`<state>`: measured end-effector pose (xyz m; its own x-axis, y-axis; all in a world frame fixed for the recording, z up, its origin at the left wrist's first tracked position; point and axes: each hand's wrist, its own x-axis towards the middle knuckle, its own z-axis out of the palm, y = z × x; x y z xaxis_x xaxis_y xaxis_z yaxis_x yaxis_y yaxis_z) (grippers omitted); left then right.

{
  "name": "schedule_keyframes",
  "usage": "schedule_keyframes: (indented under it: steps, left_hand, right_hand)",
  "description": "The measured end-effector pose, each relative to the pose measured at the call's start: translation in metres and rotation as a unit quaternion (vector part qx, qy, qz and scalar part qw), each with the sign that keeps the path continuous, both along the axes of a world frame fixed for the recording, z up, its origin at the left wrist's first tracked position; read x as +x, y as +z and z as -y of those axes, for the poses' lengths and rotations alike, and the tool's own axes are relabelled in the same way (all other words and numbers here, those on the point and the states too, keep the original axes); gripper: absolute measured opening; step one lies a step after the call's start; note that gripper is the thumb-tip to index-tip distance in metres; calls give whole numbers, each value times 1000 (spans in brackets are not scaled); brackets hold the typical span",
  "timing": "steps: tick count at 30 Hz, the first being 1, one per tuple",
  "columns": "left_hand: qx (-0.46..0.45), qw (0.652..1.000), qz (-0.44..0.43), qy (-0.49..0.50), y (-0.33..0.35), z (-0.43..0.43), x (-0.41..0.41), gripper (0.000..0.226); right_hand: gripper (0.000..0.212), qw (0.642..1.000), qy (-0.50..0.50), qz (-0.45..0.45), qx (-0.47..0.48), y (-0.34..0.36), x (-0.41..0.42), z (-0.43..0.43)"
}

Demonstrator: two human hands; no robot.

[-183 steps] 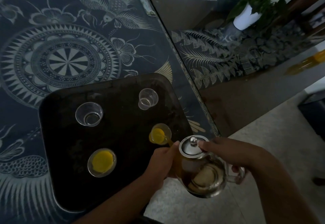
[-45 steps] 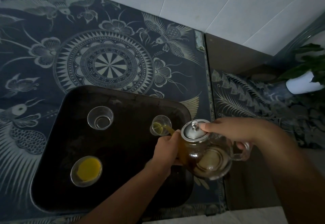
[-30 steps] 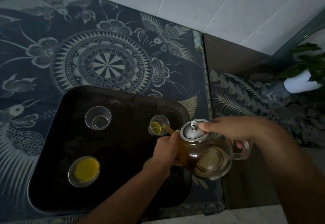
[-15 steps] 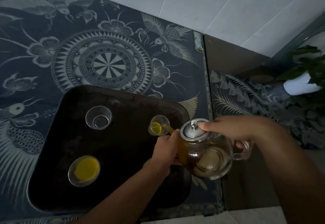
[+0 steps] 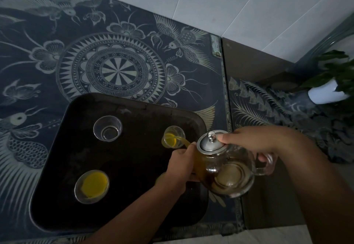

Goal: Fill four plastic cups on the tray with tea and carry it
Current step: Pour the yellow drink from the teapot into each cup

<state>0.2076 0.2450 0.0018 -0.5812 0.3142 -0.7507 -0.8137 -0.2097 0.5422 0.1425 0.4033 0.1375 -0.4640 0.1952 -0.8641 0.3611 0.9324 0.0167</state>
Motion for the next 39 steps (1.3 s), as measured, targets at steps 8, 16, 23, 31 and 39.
schedule_keyframes:
  steps: [8, 16, 23, 31, 39]
  left_hand:
    - [4, 1000, 2, 0, -5, 0, 2, 39]
    - [4, 1000, 2, 9, -6, 3, 0, 35]
    - [3, 1000, -7, 18, -7, 2, -3, 31]
    - [-6, 1000, 2, 5, -5, -2, -4, 34]
    - [0, 1000, 9, -10, -8, -4, -1, 38]
  right_hand:
    - [126, 1000, -4, -5, 5, 2, 3, 1]
    - [108, 1000, -3, -12, 6, 7, 2, 8]
    - [112, 999, -27, -17, 4, 3, 1, 6]
    - [106, 1000, -28, -12, 4, 4, 2, 3]
    - [103, 1000, 1, -4, 3, 4, 4, 0]
